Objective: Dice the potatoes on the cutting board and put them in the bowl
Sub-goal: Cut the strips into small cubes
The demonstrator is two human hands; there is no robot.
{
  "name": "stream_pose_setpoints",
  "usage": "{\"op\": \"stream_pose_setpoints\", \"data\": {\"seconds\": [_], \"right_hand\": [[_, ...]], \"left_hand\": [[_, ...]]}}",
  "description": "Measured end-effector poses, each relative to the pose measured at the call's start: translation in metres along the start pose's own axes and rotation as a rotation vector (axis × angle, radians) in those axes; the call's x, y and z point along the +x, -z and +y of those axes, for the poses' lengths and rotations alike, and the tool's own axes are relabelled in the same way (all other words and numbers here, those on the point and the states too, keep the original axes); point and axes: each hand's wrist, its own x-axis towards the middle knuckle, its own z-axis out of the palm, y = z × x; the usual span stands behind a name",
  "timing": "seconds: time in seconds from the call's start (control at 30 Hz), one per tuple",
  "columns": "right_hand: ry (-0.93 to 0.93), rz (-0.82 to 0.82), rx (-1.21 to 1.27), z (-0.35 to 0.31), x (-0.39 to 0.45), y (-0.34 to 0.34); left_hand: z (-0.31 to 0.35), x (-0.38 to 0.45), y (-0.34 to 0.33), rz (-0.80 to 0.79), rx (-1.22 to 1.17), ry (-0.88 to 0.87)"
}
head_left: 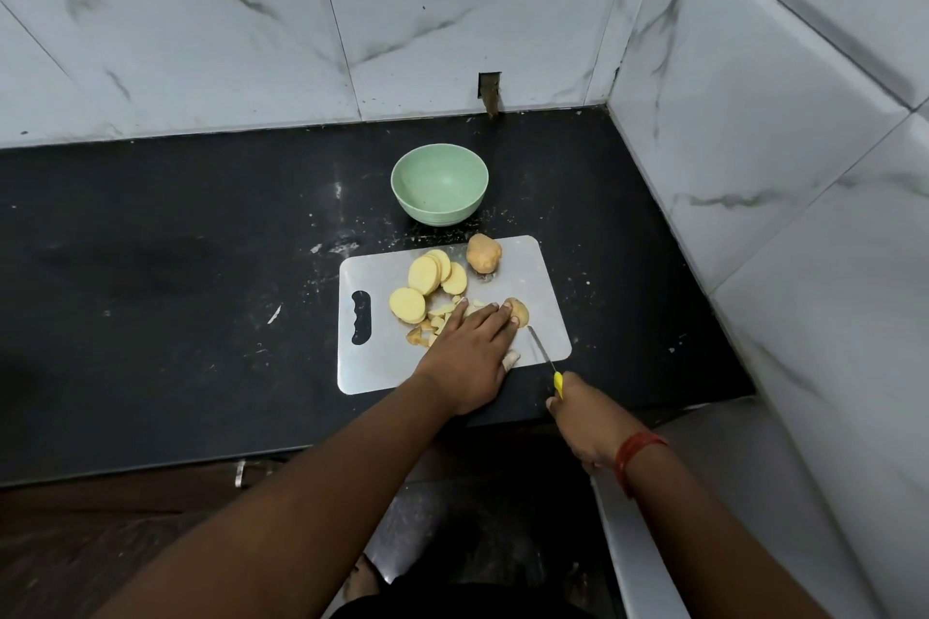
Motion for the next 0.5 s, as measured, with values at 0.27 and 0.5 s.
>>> {"op": "stream_pose_setpoints", "data": {"seconds": [0.27, 0.5], "right_hand": [[0.047, 0.097, 0.087, -0.019, 0.008, 0.006], [0.021, 0.021, 0.082, -0.038, 0.028, 0.015]], "left_hand": [[0.001, -0.002, 0.000, -0.019, -0.013, 0.019], [-0.001, -0.002, 0.001, -0.027, -0.025, 0.015]]}}
